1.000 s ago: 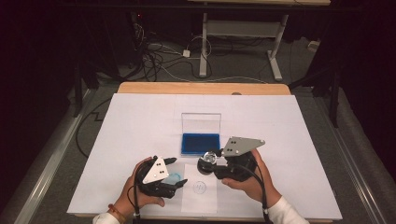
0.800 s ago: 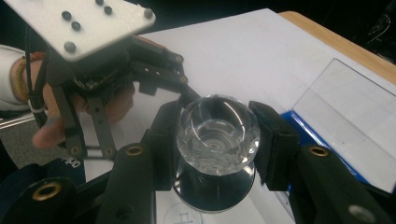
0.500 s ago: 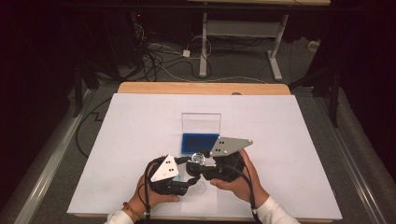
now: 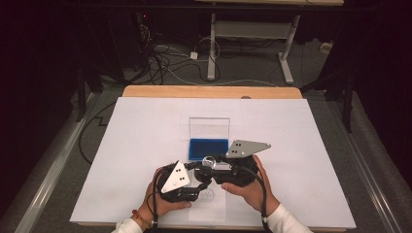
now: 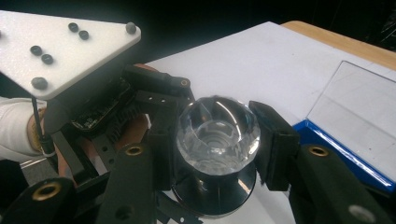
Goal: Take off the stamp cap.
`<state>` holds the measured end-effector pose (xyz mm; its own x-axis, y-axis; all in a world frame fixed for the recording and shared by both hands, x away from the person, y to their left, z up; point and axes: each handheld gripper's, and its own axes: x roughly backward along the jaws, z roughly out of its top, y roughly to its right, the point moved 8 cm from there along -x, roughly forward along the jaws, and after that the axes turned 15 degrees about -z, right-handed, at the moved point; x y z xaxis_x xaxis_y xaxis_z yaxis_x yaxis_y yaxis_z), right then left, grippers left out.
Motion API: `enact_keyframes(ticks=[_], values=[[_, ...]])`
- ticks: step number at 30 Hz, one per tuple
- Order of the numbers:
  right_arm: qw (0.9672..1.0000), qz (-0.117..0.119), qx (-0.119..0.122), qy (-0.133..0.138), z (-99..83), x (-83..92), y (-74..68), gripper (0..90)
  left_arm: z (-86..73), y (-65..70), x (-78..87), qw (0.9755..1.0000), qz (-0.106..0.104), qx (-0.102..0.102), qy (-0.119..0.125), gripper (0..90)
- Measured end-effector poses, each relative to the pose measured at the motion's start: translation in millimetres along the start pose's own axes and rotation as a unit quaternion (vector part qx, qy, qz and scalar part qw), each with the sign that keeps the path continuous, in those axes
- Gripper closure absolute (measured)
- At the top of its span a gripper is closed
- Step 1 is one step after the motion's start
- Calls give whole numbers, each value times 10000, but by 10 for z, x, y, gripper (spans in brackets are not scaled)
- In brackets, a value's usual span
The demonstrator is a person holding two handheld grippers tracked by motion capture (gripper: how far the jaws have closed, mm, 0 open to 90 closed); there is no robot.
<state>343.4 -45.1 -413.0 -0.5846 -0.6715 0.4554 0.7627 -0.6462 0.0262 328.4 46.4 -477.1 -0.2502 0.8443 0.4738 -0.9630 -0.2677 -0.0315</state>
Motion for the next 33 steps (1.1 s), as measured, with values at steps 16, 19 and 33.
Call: enact_keyframes(ticks=[16,19,33], values=[[9999,24,71,-131,-69,-16,-14,570,-46,1,2,9986,-58,-189,-482,368],[9998,28,74,-170,-81,-14,-21,571,-55,10,5,9978,-110,-211,-613,368],[9995,56,128,-267,-128,-17,-24,573,-77,23,-15,9966,-223,-137,-777,369]])
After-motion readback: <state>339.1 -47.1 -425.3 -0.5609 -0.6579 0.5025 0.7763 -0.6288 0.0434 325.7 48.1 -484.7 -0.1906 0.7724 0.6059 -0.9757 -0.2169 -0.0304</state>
